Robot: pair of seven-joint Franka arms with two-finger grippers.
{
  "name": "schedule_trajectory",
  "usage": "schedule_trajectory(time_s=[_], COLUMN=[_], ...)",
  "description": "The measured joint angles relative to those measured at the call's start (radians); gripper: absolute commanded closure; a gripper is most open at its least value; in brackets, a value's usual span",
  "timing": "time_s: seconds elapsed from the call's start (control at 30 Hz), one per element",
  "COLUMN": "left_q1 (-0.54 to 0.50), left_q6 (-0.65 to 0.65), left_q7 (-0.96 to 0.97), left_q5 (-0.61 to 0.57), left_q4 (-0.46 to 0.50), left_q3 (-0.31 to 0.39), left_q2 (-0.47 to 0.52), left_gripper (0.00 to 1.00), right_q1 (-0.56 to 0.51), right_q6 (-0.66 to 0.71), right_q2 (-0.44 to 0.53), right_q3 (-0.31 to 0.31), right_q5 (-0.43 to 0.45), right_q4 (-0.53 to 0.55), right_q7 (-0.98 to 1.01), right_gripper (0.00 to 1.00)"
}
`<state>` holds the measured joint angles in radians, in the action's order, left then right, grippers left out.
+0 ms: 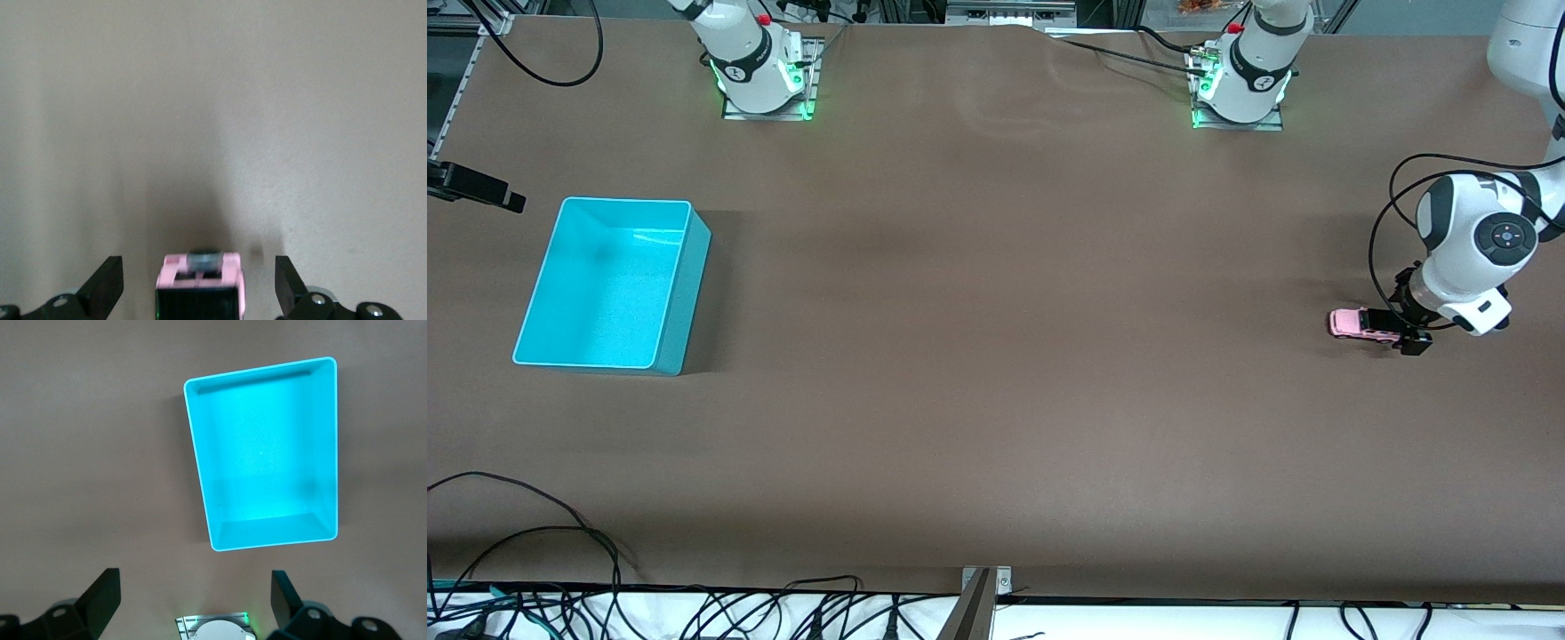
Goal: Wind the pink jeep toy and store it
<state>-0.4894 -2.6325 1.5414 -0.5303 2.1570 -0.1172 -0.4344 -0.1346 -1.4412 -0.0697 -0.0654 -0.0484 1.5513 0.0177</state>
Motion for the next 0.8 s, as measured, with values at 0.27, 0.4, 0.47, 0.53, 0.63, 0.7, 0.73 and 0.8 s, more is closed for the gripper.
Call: schedule_trajectory(time_s=[0.27, 0.4, 0.47, 0.53, 0.63, 0.7, 0.73, 0.8], left_q1=[0.0, -0.001, -0.001, -0.001, -0.001, -0.001, -0.001, -0.002], left_q6=[0.044, 0.091, 0.14, 0.199, 0.276, 0.321, 0.342, 0.385], left_q7=[0.001, -0.011, -0.043, -0.1, -0.23, -0.345, -0.401, -0.513], left_q5=[0.004, 0.013, 0.029, 0.059, 0.131, 0.188, 0.213, 0.264], left_q4=[-0.036, -0.065, -0.087, -0.119, -0.172, -0.21, -0.228, -0.269], left_q3=[-0.007, -0.025, -0.04, -0.056, -0.071, -0.072, -0.072, -0.071], left_q2=[0.026, 0.066, 0.083, 0.098, 0.119, 0.135, 0.142, 0.156], left_gripper=[0.0, 0.0, 0.0, 0.0, 0.0, 0.0, 0.0, 0.0], right_q1=[0.0, 0.0, 0.0, 0.0, 0.0, 0.0, 0.0, 0.0], right_q6=[0.0, 0.0, 0.0, 0.0, 0.0, 0.0, 0.0, 0.0], right_q2=[0.0, 0.0, 0.0, 0.0, 0.0, 0.0, 0.0, 0.0], right_q3=[0.0, 0.0, 0.0, 0.0, 0.0, 0.0, 0.0, 0.0], right_q5=[0.0, 0.0, 0.0, 0.0, 0.0, 0.0, 0.0, 0.0], right_q4=[0.0, 0.0, 0.0, 0.0, 0.0, 0.0, 0.0, 0.0], right_q7=[0.0, 0.0, 0.0, 0.0, 0.0, 0.0, 0.0, 0.0], right_gripper=[0.0, 0.0, 0.0, 0.0, 0.0, 0.0, 0.0, 0.0])
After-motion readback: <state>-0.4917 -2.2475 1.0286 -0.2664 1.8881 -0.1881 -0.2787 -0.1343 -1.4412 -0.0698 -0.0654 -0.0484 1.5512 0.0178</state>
